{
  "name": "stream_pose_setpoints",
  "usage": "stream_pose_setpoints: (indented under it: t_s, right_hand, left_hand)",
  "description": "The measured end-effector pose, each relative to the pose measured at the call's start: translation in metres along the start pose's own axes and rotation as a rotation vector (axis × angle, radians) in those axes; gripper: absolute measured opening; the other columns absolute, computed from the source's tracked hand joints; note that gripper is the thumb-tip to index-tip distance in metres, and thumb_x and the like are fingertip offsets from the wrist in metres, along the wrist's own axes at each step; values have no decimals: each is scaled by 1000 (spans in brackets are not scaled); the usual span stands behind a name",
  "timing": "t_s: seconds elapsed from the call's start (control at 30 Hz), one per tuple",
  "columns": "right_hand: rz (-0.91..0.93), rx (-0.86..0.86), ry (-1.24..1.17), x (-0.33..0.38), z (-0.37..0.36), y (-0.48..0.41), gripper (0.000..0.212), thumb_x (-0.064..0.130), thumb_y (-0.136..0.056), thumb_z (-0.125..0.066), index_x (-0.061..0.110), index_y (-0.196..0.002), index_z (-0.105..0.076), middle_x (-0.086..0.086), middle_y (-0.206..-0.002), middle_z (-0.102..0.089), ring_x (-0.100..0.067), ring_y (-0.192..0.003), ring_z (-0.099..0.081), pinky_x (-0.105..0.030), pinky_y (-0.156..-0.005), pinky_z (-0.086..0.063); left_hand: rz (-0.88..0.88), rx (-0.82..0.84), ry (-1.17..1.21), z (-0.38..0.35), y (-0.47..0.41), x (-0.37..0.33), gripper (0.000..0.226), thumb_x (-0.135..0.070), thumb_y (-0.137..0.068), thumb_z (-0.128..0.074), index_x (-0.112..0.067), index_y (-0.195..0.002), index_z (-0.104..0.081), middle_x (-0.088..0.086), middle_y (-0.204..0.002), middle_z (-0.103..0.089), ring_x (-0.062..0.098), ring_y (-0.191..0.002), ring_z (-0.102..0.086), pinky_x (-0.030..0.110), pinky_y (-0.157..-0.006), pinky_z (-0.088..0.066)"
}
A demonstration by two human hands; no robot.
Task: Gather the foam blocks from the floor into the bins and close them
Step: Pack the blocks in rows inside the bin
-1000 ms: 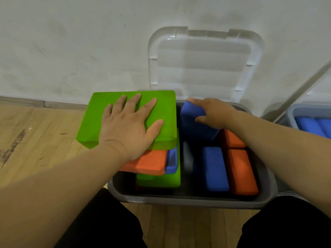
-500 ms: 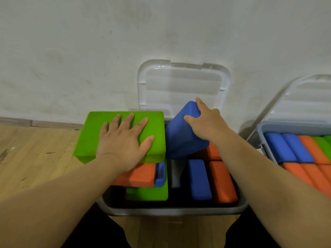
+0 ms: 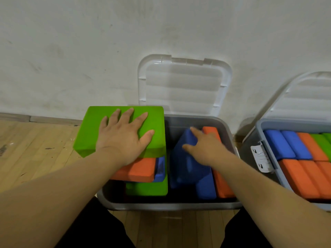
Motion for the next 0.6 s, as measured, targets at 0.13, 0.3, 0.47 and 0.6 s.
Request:
stream_pose_setpoints:
  t_s: [0.13,0.3,0.47,0.6]
  right_hand:
    - [50,75,150,2,-69,19,84,77,-91,-45,40,-162,-19,-17,-142,-39,-39,-122,-49,-43,-104,-42]
    - [31,236,232,-29,-120,12,92,87,-81,-45,54,-159,-8,-5,-172,11,-40,-156,13,-61,-122,-4]
    - [32,293,183,-36,-142,-6,97,90,-79,-45,61,-154,10,-3,-168,27,-36,-154,22,-61,-123,-3]
    - [54,302,185,-25,-141,-11,102,91,-76,-49,61,-154,9,-2,-168,27,-35,-155,22,-60,-124,-2]
  left_hand:
    - [-3,5,2,0,-1,-1,85,-84,-82,-3,-51,-159,-19,-3,-169,-24,32,-154,-19,56,-122,-20]
    - [-4,1,2,0,-4,1,83,-84,-83,-6,-51,-158,-20,-3,-168,-25,32,-154,-20,55,-122,-20]
    - [-13,9,-2,-1,-5,-3,83,-83,-84,-8,-49,-159,-20,-2,-168,-25,33,-154,-20,55,-122,-19]
    - [-5,21,10,-1,-3,-2,83,-83,-84,-7,-50,-159,-18,-2,-169,-23,33,-154,-18,56,-123,-17]
Point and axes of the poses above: each hand's wrist, its own y-axis away from the middle knuckle, its own z-axis out of the back of the hand, x = y × z, the point moved 9 cm from there along -y, towards the middle knuckle
